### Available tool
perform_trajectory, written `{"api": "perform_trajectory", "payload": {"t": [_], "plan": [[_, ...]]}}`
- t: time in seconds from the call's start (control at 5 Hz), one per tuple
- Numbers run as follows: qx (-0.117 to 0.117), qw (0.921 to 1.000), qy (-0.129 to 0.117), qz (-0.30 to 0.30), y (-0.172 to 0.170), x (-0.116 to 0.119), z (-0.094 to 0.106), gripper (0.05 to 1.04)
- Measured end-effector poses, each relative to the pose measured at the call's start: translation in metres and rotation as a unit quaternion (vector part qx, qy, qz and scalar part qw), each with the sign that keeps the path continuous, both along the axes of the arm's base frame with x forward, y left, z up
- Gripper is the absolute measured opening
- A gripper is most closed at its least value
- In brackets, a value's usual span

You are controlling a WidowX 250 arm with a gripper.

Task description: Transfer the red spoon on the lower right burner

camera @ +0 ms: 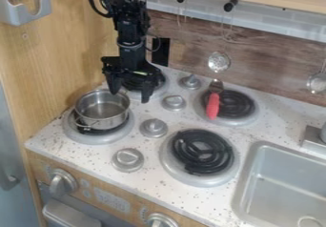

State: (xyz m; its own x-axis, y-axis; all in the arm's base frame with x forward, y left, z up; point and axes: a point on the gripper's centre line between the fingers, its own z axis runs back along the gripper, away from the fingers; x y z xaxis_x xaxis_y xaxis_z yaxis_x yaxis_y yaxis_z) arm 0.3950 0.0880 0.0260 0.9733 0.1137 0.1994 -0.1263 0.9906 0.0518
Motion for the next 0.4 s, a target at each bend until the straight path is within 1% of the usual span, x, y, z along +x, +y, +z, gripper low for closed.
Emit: {"api": "perform_trajectory", "payload": {"t": [0.2, 0.4], "plan": [[-0.005, 0.9998, 0.019, 0.000, -0.0011, -0.0046, -0.0144, 0.999], [-0.006, 0.9992, 0.034, -0.019, -0.0085, -0.0065, -0.0235, 0.999]]}}
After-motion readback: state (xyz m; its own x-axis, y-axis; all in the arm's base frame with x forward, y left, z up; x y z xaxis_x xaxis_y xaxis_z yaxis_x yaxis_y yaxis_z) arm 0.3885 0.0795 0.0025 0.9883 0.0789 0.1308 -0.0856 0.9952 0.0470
